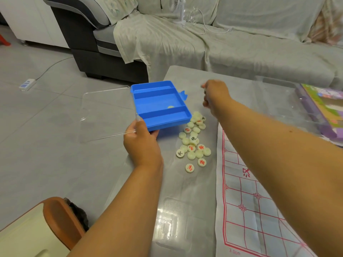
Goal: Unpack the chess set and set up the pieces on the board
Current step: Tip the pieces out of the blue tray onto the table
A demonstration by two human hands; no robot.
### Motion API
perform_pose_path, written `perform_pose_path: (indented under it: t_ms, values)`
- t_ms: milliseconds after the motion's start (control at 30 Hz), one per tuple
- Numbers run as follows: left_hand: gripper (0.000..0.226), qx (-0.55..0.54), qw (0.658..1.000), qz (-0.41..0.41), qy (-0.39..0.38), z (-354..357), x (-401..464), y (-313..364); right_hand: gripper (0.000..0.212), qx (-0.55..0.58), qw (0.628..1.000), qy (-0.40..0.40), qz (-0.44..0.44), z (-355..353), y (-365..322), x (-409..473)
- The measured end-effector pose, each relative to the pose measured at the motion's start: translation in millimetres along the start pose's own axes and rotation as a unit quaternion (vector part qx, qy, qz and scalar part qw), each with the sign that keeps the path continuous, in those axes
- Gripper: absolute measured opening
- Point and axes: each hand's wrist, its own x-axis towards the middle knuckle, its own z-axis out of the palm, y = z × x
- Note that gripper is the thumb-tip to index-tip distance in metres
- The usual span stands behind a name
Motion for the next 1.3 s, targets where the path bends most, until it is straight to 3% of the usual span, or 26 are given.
perform_pose_path:
  t_ms: [133,267,400,567,700,767,933,1033,1133,1200,1267,1300]
  values:
    - [0.027,-0.004,1.0,0.003,0.003,0,-2,1,0.032,-0.217,0.976,-0.025,0.001,1,38,4]
    - [0.026,-0.012,1.0,-0.002,0.0,-1,0,0,0.026,-0.226,0.971,-0.027,-0.077,13,44,-4]
    - [0.028,-0.011,1.0,0.0,0.001,-1,1,-1,0.022,-0.196,0.977,-0.029,-0.082,15,46,-7]
    - [0.025,-0.032,0.999,-0.006,0.008,-1,2,-2,0.033,-0.117,0.99,-0.045,-0.068,9,42,-8]
    - [0.019,-0.124,0.991,-0.025,0.031,-4,4,6,0.033,-0.005,0.998,-0.054,-0.023,4,42,-10]
    - [0.017,-0.184,0.981,-0.037,0.046,-6,9,14,0.028,-0.06,0.994,-0.056,-0.068,4,41,-9]
    - [0.017,-0.188,0.981,0.003,0.035,-13,26,35,0.036,-0.217,0.951,-0.118,-0.188,19,30,-14]
    - [0.019,-0.128,0.991,0.037,0.021,-17,27,41,0.04,-0.372,0.873,-0.18,-0.258,37,26,-20]
    - [0.019,-0.094,0.994,0.046,0.013,-20,25,42,0.027,-0.471,0.813,-0.198,-0.281,43,25,-24]
    - [0.019,-0.085,0.996,0.04,0.009,-21,23,41,0.021,-0.452,0.824,-0.212,-0.268,38,28,-24]
    - [0.019,-0.077,0.997,0.029,0.006,-22,22,39,0.022,-0.365,0.88,-0.179,-0.244,32,28,-25]
    - [0.019,-0.071,0.997,0.023,0.003,-21,21,38,0.024,-0.288,0.92,-0.126,-0.235,28,24,-27]
